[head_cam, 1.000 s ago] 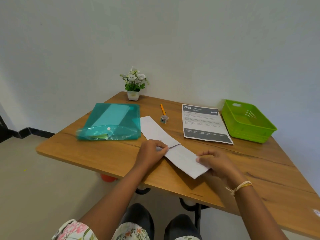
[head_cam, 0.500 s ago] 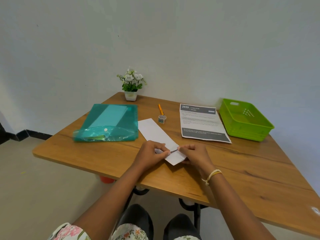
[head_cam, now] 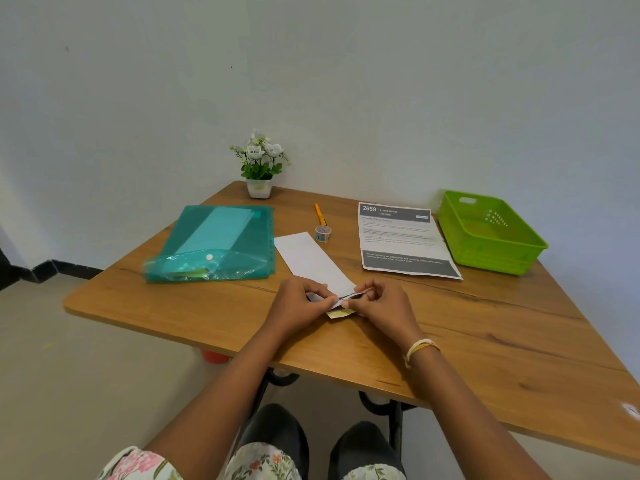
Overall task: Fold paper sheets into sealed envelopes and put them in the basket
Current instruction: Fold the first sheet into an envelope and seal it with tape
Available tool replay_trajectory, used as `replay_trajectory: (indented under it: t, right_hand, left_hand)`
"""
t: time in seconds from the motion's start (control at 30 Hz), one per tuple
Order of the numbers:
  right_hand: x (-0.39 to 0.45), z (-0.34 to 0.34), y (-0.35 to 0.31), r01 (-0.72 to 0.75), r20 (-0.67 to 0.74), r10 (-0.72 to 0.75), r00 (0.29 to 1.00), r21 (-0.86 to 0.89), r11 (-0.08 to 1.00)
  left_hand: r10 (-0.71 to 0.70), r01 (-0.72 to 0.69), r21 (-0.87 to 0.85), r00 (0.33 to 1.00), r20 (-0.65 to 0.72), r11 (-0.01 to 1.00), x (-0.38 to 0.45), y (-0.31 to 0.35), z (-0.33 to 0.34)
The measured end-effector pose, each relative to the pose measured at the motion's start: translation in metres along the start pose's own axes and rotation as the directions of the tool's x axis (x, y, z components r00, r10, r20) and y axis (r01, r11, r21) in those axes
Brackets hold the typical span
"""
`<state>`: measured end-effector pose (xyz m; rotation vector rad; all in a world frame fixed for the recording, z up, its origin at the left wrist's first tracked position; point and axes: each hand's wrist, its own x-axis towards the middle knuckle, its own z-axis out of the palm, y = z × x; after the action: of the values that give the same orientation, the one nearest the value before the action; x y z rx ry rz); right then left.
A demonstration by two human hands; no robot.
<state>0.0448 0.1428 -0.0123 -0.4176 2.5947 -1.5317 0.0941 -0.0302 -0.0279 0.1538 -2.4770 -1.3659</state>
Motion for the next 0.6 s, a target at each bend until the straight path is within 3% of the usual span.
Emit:
replay_trajectory:
  t: [0.17, 0.47, 0.6]
  right_hand:
    - [0.000, 0.010, 0.009, 0.104, -0.079, -0.125, 0.989, -0.232, 0.967]
    - [-0.006, 0.005, 0.028, 0.307, -0.018, -0.319, 0.948, -0.226, 0.925]
    - [-0.005, 0.004, 0.027, 0.329, -0.085, -0.359, 0.930, -0.251, 0.911]
  left_hand:
    - [0.003, -0.003, 0.008, 1.000, -0.006, 1.000, -0.002, -0.001, 0.001]
    - [-0.011, 0.006, -0.040, 0.992, -0.128, 0.999, 0.001, -0.004, -0.002]
    - [-0.007, 0.003, -0.033, 0.992, -0.122, 0.999, 0.000, -0.005, -0.002]
